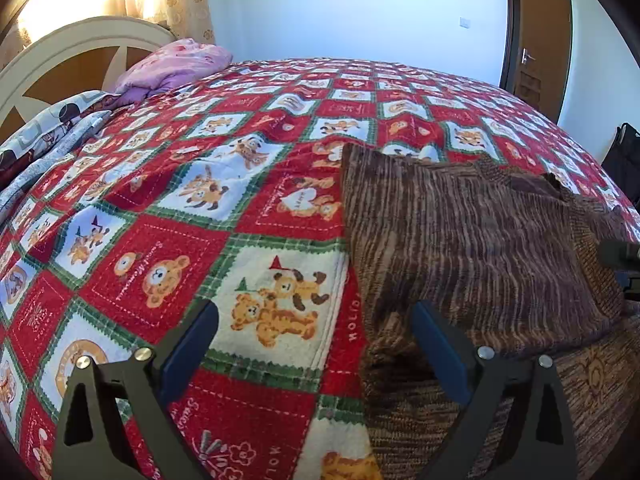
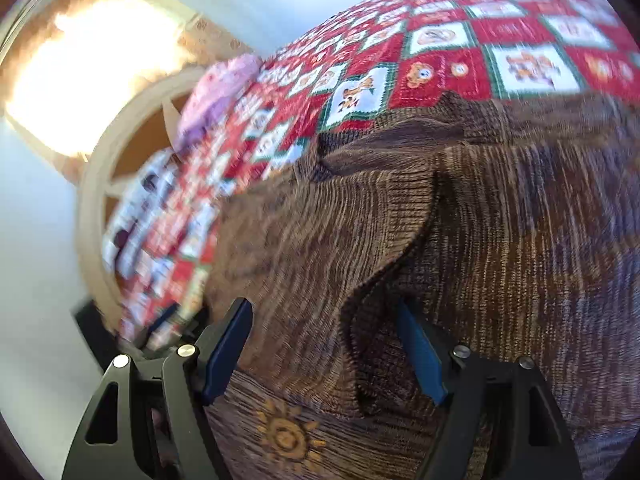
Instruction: Fold small clothes
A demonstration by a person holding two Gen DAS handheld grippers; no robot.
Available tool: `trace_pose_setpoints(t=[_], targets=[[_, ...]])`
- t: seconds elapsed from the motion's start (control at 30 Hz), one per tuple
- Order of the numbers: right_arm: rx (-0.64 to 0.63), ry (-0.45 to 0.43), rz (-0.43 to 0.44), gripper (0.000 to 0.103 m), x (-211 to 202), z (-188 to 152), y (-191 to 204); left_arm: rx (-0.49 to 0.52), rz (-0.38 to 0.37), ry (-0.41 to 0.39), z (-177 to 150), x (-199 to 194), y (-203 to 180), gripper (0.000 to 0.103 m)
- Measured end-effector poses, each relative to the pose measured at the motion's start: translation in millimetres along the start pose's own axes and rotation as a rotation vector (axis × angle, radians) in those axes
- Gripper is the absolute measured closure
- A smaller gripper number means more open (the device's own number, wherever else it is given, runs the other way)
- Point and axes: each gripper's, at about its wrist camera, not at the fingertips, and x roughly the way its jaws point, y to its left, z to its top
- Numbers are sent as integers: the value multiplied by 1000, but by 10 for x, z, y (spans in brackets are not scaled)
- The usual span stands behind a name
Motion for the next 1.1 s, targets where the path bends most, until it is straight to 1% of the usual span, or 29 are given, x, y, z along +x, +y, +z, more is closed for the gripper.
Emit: trace_pose_setpoints(t=[0.03, 0.07, 0.1, 0.13, 0.17, 0.2, 0.23, 0.27, 0.3, 0.33, 0.37, 0.43, 0.5, 0.53, 0.63, 0.7, 0.73, 0.77, 0.8, 0.83, 0.87, 0.9, 0.93, 1.1], targets=[[-6, -1, -44, 38, -13, -9, 35, 4, -7, 0, 0, -1, -4, 4], [11, -13, -88, 50, -57, -20, 46, 5, -15, 0, -3, -6, -5, 3], [29, -22, -84, 53, -88, -22, 9, 2, -17, 1, -5, -9, 6, 3], [48, -26, -79, 53, -112, -27, -45, -5, -17, 0, -11, -16, 19, 2], [60, -20, -91, 61, -115, -27, -109, -12, -17, -2, -15, -22, 31, 2], [93, -20, -93, 78, -118, -25, -193, -17, -17, -3, -17, -23, 39, 2], [150, -24, -63, 84, -129, -36, -301, -21, -14, -2, -20, -21, 43, 2], [191, -25, -33, 85, -143, -37, -394, -22, -7, 2, -20, -16, 43, 2], [223, -22, -23, 93, -144, -42, -465, -19, -5, 5, -19, -11, 38, 1], [229, -22, -32, 97, -144, -46, -491, -16, 2, 7, -18, -10, 31, 0], [242, -25, -29, 98, -146, -58, -503, -14, 9, 9, -18, -10, 26, 0], [261, -29, -38, 98, -170, -63, -492, -15, 9, 19, -20, -11, 31, 0], [213, -30, -108, 97, -233, -75, -408, -20, 8, 29, -41, -41, 48, 0], [193, -29, -121, 97, -275, -94, -401, -20, 2, 39, -56, -62, 58, 0], [186, -18, -93, 90, -368, -162, -417, -37, -26, 33, -133, -211, 110, 0], [173, -17, -72, 83, -436, -222, -415, -37, -25, 22, -187, -338, 123, 0], [159, -17, -75, 81, -470, -258, -411, -34, -29, 10, -208, -402, 122, 0], [148, -17, -80, 76, -491, -284, -395, -30, -32, -9, -232, -484, 115, 0], [131, -18, -87, 69, -520, -316, -364, -24, -32, -23, -247, -547, 106, 0], [115, -21, -101, 64, -549, -352, -327, -12, -33, -36, -263, -628, 85, 0], [104, -25, -114, 55, -568, -381, -300, -1, -32, -47, -270, -693, 66, 0], [90, -32, -129, 51, -606, -427, -264, 5, -33, -55, -275, -737, 55, 0], [77, -36, -135, 49, -626, -456, -235, 14, -37, -68, -289, -809, 29, 0], [1, -48, -173, 49, -723, -649, -106, 21, -63, -86, -331, -978, -24, 0]])
